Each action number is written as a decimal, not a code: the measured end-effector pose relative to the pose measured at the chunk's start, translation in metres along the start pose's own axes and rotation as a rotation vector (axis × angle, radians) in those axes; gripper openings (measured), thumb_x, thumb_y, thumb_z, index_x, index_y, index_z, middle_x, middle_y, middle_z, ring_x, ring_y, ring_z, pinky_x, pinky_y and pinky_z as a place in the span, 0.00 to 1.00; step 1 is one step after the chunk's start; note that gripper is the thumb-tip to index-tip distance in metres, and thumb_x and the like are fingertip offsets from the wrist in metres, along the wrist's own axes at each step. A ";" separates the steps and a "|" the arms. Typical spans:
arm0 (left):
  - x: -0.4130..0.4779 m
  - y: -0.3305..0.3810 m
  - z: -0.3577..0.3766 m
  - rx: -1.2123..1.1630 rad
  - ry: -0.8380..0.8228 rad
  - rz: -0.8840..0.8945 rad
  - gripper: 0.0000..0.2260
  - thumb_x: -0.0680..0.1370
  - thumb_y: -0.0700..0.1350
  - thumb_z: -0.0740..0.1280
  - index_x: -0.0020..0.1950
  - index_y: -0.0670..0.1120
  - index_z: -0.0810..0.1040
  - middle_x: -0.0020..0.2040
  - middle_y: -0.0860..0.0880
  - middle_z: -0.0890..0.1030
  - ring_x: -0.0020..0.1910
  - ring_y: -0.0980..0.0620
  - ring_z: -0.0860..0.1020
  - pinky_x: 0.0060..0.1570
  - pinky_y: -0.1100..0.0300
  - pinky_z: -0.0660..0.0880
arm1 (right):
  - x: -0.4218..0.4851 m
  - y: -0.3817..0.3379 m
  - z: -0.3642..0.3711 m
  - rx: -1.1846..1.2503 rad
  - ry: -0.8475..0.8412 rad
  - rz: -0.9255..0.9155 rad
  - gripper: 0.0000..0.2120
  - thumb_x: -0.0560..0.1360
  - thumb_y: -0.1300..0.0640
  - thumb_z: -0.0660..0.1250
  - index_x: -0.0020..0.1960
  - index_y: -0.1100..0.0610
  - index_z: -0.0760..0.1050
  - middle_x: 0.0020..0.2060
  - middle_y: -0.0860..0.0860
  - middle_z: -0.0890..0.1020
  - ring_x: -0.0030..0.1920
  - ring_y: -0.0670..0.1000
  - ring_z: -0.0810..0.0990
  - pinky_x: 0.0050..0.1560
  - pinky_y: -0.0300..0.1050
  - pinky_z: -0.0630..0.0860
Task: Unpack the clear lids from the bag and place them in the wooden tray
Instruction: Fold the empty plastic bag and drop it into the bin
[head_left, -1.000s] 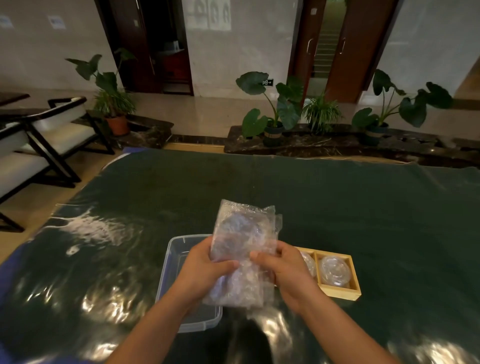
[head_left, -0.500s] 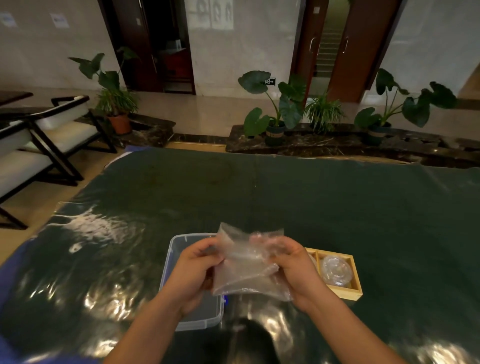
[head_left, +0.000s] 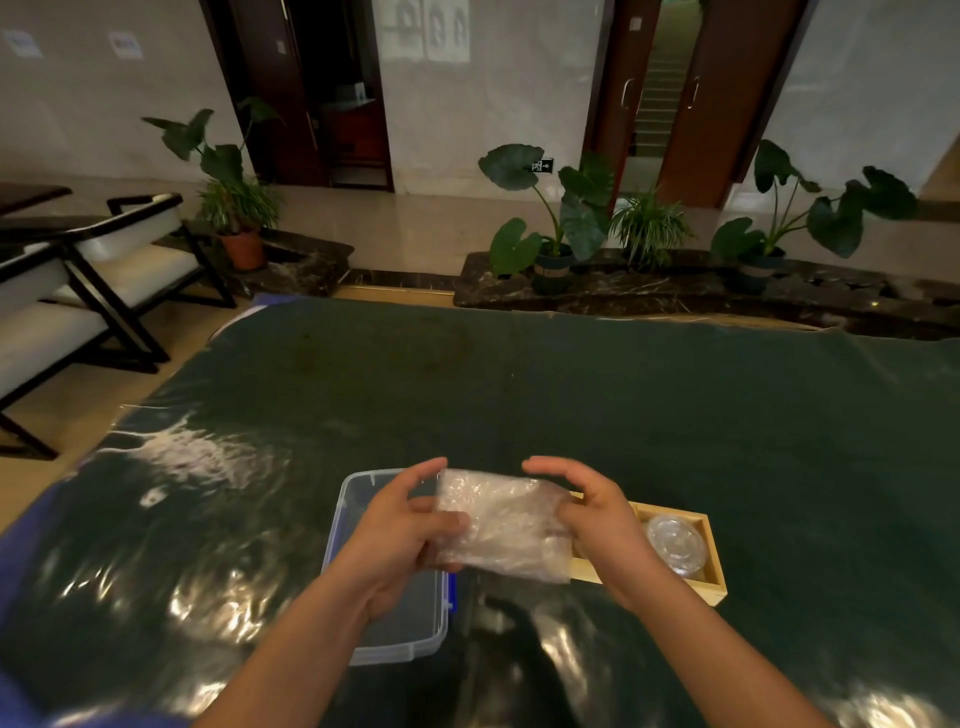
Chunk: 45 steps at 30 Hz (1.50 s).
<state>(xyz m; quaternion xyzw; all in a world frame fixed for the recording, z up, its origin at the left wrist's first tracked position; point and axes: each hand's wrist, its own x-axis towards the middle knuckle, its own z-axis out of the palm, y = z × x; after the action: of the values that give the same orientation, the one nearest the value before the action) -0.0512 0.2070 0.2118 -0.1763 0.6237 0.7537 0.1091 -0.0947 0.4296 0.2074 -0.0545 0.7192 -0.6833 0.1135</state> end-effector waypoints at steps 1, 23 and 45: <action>0.000 0.000 -0.001 -0.001 0.033 0.033 0.32 0.72 0.28 0.73 0.71 0.52 0.73 0.52 0.40 0.87 0.45 0.42 0.87 0.36 0.51 0.82 | -0.001 0.000 -0.004 0.115 -0.027 0.060 0.25 0.71 0.70 0.64 0.57 0.45 0.83 0.62 0.48 0.82 0.61 0.53 0.81 0.55 0.56 0.82; -0.015 -0.025 0.004 0.105 0.076 0.082 0.09 0.79 0.35 0.69 0.59 0.41 0.81 0.41 0.37 0.87 0.35 0.44 0.85 0.35 0.54 0.83 | -0.012 0.001 0.007 0.159 -0.041 0.178 0.11 0.72 0.53 0.76 0.53 0.52 0.81 0.48 0.52 0.87 0.49 0.53 0.87 0.41 0.52 0.84; -0.037 -0.033 -0.036 -0.043 0.353 0.214 0.06 0.80 0.36 0.69 0.47 0.39 0.85 0.33 0.39 0.85 0.28 0.48 0.82 0.28 0.58 0.81 | -0.019 0.002 0.037 0.035 -0.088 0.113 0.15 0.73 0.59 0.76 0.58 0.52 0.80 0.48 0.51 0.88 0.46 0.53 0.88 0.45 0.52 0.85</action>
<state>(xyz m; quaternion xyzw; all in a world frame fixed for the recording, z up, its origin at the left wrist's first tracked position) -0.0002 0.1801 0.1910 -0.2407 0.6322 0.7313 -0.0866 -0.0675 0.3978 0.2053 -0.0416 0.7032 -0.6854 0.1844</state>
